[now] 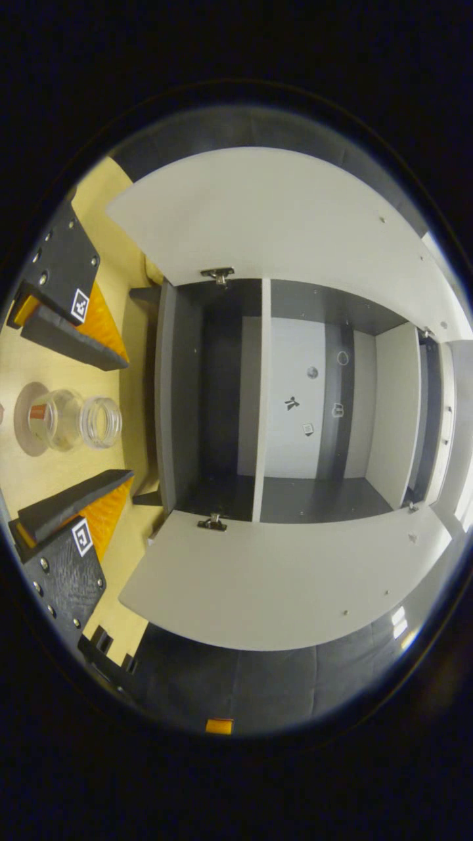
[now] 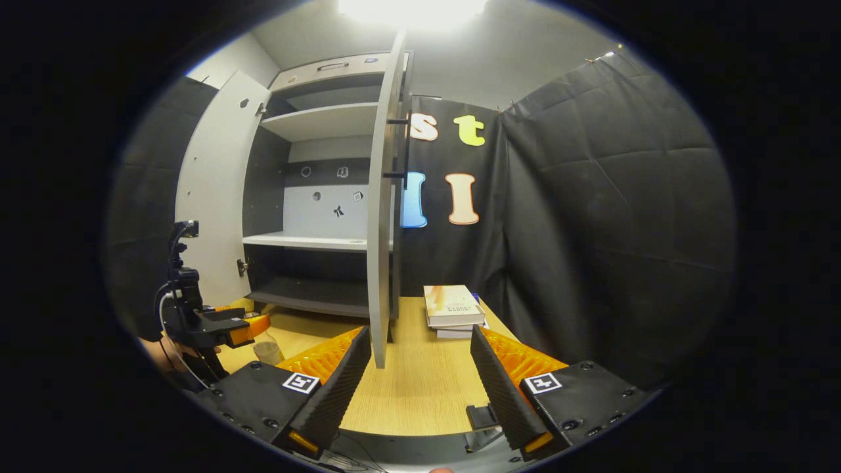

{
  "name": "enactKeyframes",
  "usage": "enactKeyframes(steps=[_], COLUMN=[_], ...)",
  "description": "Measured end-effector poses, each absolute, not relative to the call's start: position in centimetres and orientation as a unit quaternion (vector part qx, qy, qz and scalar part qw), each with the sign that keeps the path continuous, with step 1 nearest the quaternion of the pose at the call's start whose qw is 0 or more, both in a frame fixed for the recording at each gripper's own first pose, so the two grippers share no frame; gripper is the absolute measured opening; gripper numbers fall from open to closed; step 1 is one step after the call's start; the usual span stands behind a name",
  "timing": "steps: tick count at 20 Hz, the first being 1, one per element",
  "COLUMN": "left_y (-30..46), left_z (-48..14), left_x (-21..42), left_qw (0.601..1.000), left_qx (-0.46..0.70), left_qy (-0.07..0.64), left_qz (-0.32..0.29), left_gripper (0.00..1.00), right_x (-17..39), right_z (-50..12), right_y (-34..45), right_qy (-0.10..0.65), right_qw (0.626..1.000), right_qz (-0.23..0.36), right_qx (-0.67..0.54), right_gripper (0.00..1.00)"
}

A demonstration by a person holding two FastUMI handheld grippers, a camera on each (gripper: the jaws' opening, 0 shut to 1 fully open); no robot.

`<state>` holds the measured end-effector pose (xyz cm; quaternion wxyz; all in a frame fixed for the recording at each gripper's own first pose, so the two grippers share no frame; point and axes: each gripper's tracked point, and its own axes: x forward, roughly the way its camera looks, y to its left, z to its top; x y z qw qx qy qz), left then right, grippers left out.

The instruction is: Grasp the bottle in the cabinet with the left hand and place it on the coaster, then close the right door with the right hand and the left door with the left hand.

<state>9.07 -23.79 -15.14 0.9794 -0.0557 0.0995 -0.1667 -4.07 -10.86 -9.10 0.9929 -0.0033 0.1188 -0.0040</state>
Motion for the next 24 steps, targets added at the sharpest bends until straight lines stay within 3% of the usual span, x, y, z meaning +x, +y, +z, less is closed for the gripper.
enactKeyframes(steps=[4,19,24], left_y=[-22.7,-8.7,-4.4], left_z=[-11.5,-0.9,-0.1], left_x=[7.1,3.5,3.6], left_qw=[0.981,0.997,0.998], left_qx=[-0.051,-0.02,-0.012], left_qy=[0.092,0.066,0.057], left_qz=[-0.161,-0.043,-0.018], left_gripper=[0.92,0.91,0.91], right_x=[-2.8,3.6,5.9], right_z=[-7.0,0.5,2.8], right_y=[-11.3,-9.5,-11.1], right_qy=[0.101,0.08,0.076], right_qw=[0.995,0.994,0.996], right_qz=[-0.001,0.061,0.029], right_qx=[0.016,0.043,0.046], right_gripper=[0.97,0.97,0.97])
